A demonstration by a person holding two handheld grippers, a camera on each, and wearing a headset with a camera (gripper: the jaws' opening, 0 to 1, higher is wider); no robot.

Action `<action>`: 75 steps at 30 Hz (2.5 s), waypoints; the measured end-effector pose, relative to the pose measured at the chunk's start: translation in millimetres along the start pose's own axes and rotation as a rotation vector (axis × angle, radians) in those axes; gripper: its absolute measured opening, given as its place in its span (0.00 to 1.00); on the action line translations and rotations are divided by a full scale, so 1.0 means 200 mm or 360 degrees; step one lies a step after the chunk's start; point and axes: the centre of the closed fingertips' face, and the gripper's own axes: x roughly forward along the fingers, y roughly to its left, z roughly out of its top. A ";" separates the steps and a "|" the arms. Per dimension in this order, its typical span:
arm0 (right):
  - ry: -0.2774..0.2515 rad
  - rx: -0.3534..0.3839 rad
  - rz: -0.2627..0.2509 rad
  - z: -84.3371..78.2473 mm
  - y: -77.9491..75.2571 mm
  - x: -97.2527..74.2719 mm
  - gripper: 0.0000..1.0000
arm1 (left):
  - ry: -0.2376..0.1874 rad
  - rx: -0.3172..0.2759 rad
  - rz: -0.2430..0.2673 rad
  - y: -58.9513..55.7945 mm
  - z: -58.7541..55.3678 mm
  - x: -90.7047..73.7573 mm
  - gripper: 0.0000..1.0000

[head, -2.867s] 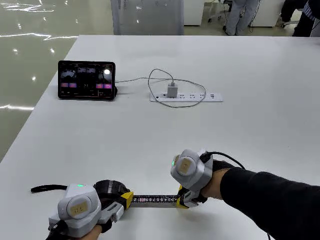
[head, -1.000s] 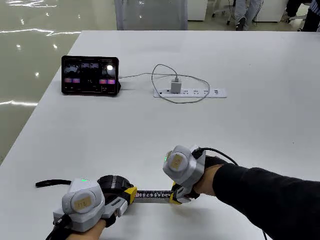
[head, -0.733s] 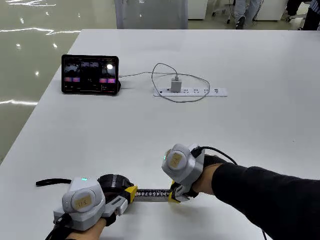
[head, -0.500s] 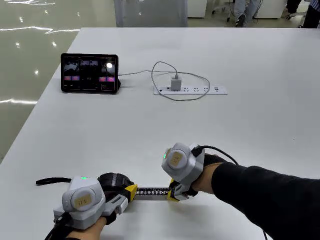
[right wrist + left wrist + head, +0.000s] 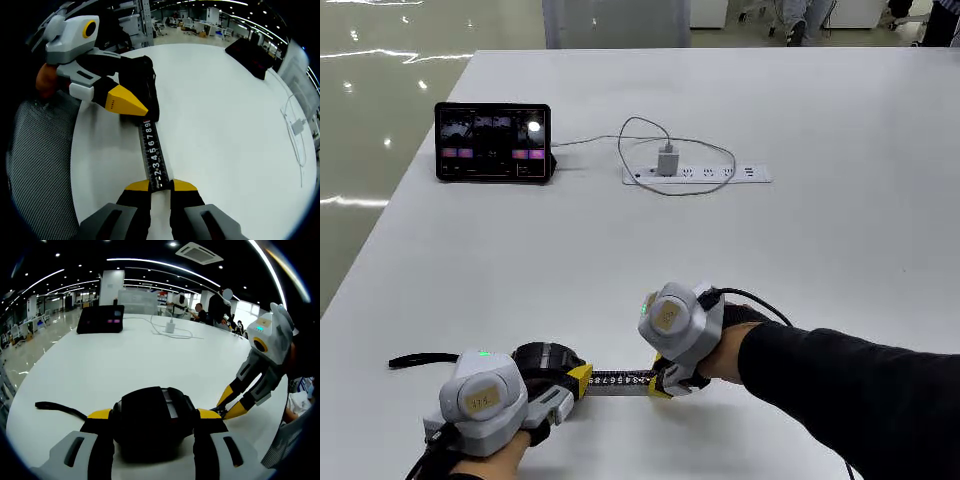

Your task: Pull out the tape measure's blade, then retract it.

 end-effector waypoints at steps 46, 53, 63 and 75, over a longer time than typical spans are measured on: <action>-0.0225 -0.0157 0.0178 0.06 0.01 0.02 0.10 | -0.0026 -0.0004 -0.0030 0.00 0.00 0.00 0.58; -0.0237 -0.0158 0.0185 0.08 0.02 0.03 0.10 | -0.0027 -0.0006 -0.0040 0.00 0.00 0.00 0.58; -0.0255 -0.0150 0.0181 0.11 0.03 0.04 0.11 | -0.0020 -0.0010 -0.0043 0.00 0.00 0.00 0.58; -0.0290 -0.0133 0.0183 0.16 0.04 0.07 0.11 | -0.0015 -0.0015 -0.0042 0.00 0.00 0.00 0.58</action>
